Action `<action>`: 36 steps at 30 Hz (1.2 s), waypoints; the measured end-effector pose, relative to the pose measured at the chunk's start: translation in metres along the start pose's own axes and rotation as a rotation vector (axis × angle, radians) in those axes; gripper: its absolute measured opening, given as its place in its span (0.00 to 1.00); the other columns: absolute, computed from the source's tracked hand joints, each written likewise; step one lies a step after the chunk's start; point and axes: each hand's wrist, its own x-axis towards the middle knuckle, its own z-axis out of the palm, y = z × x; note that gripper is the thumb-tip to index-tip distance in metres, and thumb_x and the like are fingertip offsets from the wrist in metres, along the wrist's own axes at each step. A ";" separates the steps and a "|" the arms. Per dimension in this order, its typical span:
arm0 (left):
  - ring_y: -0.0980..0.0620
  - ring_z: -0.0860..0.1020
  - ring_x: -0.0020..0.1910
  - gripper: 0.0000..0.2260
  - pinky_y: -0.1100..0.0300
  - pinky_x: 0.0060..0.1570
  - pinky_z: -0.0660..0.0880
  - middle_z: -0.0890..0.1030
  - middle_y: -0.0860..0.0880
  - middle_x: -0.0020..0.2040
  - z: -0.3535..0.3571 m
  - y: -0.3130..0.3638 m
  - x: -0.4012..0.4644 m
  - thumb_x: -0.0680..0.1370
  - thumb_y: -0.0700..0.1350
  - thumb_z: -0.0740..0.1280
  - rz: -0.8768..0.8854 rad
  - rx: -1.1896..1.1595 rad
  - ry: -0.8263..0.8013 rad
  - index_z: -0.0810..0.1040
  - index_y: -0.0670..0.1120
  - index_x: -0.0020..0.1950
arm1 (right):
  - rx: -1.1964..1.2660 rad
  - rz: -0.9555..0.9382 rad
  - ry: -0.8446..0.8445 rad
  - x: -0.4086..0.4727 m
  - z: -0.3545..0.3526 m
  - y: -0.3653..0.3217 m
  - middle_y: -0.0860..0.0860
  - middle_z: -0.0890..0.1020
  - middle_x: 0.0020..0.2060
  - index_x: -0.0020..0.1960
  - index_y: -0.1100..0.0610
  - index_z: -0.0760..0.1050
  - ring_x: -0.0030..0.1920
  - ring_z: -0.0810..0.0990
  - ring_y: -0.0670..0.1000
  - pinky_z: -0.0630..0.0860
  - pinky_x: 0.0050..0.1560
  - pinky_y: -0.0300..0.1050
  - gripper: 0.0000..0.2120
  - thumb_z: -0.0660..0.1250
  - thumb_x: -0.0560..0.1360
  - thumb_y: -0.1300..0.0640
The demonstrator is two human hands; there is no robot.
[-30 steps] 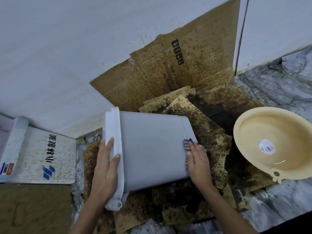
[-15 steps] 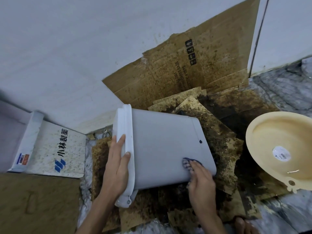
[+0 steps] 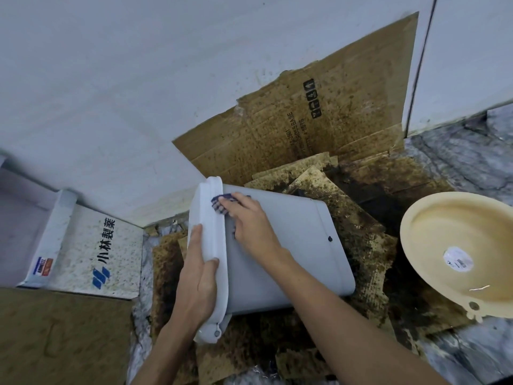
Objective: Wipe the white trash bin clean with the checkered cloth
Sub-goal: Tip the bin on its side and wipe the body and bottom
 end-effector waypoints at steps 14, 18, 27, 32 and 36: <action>0.65 0.62 0.67 0.35 0.61 0.60 0.62 0.55 0.63 0.77 -0.003 0.002 -0.002 0.74 0.50 0.53 -0.037 -0.008 -0.005 0.49 0.56 0.82 | 0.127 0.116 -0.037 -0.020 0.003 -0.002 0.59 0.72 0.68 0.67 0.60 0.76 0.67 0.71 0.59 0.65 0.70 0.45 0.18 0.59 0.79 0.66; 0.53 0.67 0.72 0.31 0.47 0.70 0.66 0.65 0.56 0.77 -0.007 0.003 0.009 0.74 0.57 0.61 -0.057 -0.038 0.059 0.60 0.59 0.78 | 0.111 0.174 -0.052 0.024 -0.005 0.018 0.56 0.70 0.71 0.68 0.57 0.75 0.69 0.69 0.57 0.66 0.70 0.47 0.17 0.58 0.81 0.63; 0.46 0.70 0.64 0.38 0.45 0.64 0.71 0.66 0.48 0.65 -0.008 0.016 0.073 0.65 0.71 0.69 -0.251 0.027 0.085 0.63 0.55 0.68 | -0.282 0.413 -0.089 -0.051 -0.040 0.118 0.49 0.55 0.79 0.79 0.46 0.54 0.78 0.52 0.53 0.52 0.76 0.53 0.31 0.42 0.78 0.36; 0.47 0.77 0.49 0.30 0.51 0.45 0.73 0.75 0.44 0.59 -0.004 0.020 0.098 0.75 0.62 0.69 -0.367 0.024 0.041 0.59 0.46 0.63 | -0.278 0.437 -0.045 -0.110 -0.053 0.125 0.45 0.52 0.79 0.78 0.46 0.56 0.79 0.49 0.48 0.47 0.77 0.47 0.35 0.39 0.75 0.34; 0.37 0.76 0.58 0.33 0.48 0.50 0.72 0.76 0.39 0.62 0.003 0.025 0.105 0.75 0.65 0.66 -0.339 0.240 0.146 0.67 0.41 0.68 | -0.287 0.351 -0.077 -0.128 -0.032 0.089 0.38 0.46 0.77 0.78 0.40 0.52 0.78 0.43 0.40 0.41 0.77 0.45 0.29 0.38 0.78 0.38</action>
